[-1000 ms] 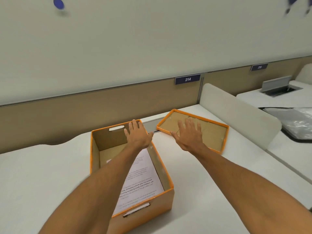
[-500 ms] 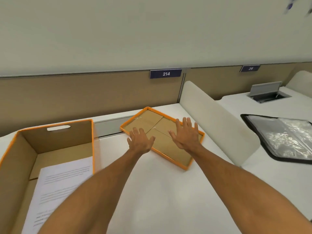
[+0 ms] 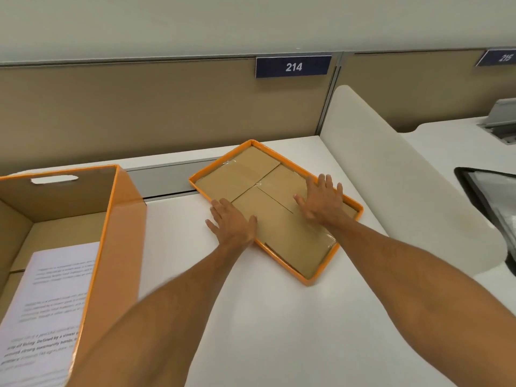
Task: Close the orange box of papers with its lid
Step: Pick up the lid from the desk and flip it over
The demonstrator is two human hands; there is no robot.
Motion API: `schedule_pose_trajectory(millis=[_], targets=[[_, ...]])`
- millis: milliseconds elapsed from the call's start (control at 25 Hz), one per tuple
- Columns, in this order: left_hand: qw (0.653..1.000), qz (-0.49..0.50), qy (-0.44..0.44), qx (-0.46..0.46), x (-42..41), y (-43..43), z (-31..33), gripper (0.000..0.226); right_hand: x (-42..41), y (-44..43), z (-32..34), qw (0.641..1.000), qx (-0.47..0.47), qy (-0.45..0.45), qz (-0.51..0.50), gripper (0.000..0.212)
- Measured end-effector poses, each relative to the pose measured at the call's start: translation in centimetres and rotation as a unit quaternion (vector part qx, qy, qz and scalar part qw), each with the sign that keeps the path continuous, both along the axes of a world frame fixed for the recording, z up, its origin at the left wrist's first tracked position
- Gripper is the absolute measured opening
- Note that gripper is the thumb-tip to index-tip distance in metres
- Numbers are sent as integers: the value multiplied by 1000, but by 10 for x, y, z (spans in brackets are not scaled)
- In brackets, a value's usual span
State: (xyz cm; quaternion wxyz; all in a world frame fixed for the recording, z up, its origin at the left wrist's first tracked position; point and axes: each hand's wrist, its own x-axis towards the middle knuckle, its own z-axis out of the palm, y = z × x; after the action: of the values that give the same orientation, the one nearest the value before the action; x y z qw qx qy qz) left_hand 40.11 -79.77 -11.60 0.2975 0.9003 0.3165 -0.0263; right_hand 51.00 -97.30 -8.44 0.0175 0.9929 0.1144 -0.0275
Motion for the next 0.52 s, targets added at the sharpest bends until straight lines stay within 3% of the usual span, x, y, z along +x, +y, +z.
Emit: schedule_pose_trajectory(millis=[80,160,240,520], targets=[[1000,-18,-16,-15,-5,-3,-3,93,7,-1,-3,999,17,19,-22,77],[999,23,-20,16,29,5,-18,90,68,20,-21,995,47,90,-7,78],[1000,8,-11,8,26,23,-20,85,63,24,-20,994,32,102,4,71],[998,-31,17,51,35,61,-14,71,53,18,-13,999,41,18,29,33]])
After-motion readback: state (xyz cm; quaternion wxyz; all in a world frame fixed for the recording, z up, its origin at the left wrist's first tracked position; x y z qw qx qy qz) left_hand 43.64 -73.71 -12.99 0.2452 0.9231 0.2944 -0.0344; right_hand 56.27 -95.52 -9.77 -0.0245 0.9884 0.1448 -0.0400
